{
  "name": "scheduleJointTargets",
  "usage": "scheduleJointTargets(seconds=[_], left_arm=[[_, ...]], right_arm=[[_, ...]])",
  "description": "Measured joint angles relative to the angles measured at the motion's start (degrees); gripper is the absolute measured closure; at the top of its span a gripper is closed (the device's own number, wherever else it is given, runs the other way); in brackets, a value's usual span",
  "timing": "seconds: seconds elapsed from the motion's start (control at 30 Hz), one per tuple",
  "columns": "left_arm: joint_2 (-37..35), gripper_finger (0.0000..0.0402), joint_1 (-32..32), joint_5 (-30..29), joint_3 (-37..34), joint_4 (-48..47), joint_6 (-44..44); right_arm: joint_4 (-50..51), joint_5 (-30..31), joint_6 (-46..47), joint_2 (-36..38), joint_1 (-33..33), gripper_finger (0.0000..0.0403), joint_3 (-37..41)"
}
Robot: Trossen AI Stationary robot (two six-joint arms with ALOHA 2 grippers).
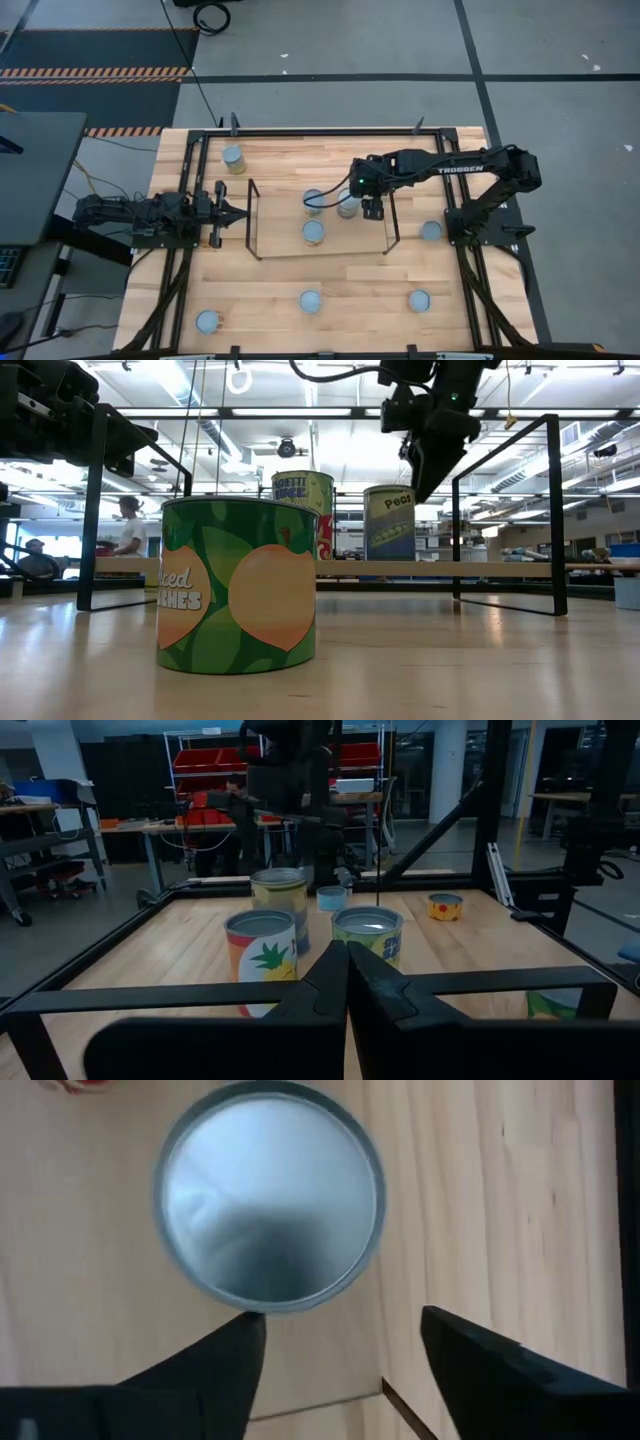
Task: Pick and place cans onto a shelf
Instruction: Put the canned peas on the shelf
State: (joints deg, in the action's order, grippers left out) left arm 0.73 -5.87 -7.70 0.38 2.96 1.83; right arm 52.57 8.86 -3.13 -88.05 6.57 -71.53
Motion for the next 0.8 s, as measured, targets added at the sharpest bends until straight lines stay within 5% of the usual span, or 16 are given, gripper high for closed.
scheduleJointTargets(seconds=[0.27,0.57,0.8], left_arm=[[0.0,0.039,0.0,0.0,0.0,0.0,0.0],[0.0,0.039,0.0,0.0,0.0,0.0,0.0],[0.0,0.039,0.0,0.0,0.0,0.0,0.0]], right_arm=[[-3.4,-5.8,-0.1,0.0,-0.1,0.0201,0.0],[-4.1,-12.8,0.8,0.0,-0.3,0.0213,0.0],[-3.0,-8.1,-0.1,0.4,-0.6,0.0213,0.0]])
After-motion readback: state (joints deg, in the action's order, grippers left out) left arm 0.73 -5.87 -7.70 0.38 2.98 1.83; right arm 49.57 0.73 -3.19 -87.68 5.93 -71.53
